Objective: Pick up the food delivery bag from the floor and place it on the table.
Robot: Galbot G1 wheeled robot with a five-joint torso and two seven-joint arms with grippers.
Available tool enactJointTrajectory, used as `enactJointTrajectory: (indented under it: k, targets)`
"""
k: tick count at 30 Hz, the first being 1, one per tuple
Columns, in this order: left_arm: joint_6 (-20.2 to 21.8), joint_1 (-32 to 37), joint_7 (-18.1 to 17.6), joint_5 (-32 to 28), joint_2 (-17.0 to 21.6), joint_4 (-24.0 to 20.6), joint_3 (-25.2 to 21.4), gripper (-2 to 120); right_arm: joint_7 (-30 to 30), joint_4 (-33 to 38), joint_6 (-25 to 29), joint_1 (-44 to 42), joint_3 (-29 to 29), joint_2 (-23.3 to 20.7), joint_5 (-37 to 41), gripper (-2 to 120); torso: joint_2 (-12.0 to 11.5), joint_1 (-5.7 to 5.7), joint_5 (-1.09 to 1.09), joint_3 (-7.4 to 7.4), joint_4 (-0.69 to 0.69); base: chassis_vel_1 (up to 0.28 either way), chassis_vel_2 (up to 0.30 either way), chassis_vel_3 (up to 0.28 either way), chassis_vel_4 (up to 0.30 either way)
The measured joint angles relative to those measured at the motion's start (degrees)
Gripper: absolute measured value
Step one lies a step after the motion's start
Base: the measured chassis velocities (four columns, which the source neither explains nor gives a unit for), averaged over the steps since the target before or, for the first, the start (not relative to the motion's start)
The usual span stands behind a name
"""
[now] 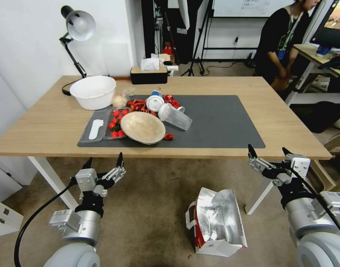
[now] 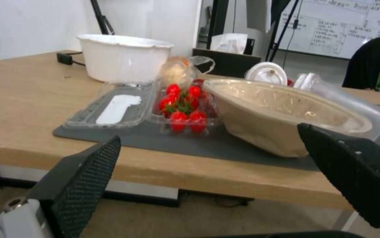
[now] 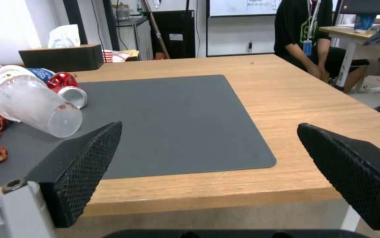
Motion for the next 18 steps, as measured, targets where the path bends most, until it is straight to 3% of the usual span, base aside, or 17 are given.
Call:
enactJointTrajectory:
  k: [18]
  targets:
    - [-1.35, 0.07, 0.35, 0.5, 0.85, 1.07, -0.18, 100, -0.66, -0.08, 1.36, -0.37, -0.59, 0.12, -1.39, 100, -6.47, -2.84, 0.0, -3.66, 0.0, 0.0, 0.0, 0.0, 0.0]
